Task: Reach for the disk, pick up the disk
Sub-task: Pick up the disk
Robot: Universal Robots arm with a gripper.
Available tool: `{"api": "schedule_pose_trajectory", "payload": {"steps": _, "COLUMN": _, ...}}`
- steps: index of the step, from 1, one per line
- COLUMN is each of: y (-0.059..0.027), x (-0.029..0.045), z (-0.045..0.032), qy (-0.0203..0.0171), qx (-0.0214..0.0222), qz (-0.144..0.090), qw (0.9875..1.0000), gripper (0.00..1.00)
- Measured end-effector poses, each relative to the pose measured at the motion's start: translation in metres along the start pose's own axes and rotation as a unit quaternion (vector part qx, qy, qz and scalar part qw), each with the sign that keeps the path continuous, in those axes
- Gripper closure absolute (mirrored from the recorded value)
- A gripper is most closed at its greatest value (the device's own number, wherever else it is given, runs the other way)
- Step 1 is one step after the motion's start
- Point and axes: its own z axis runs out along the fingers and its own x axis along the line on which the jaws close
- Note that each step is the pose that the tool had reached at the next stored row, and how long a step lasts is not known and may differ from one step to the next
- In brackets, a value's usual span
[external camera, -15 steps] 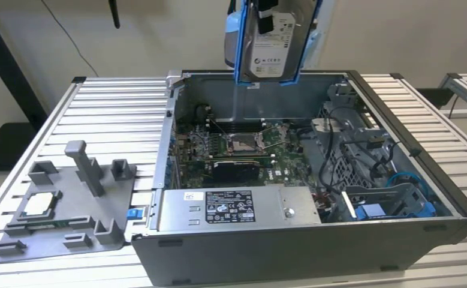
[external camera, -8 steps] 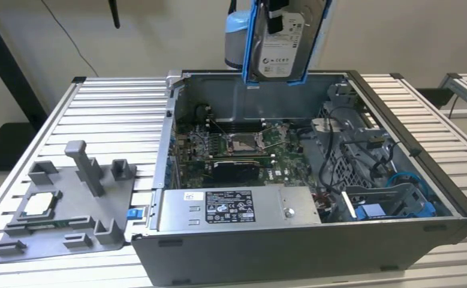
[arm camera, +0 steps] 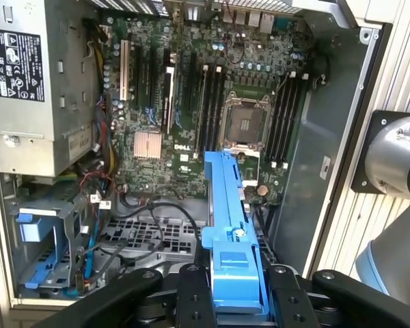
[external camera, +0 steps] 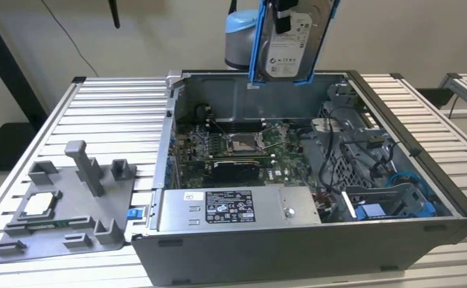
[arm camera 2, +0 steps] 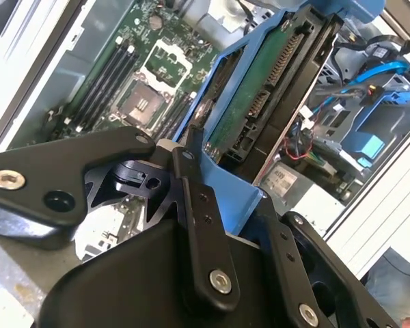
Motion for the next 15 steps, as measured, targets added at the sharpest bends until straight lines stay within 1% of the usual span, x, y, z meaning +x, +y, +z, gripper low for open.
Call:
{"api": "schedule_pose_trajectory", "payload": {"steps": 7, "y": -0.0095, "x": 0.0009, "z": 0.0026, "qy": 0.0000, "qx": 0.0000, "qz": 0.000, "qw": 1.0000, "gripper": 1.00}}
{"api": "schedule_pose_trajectory", "payload": {"steps": 15, "y": -0.0166, "x": 0.0016, "z": 0.0045, "qy": 0.0000, "qx": 0.0000, "qz": 0.000, "qw": 1.0000, "gripper": 1.00}}
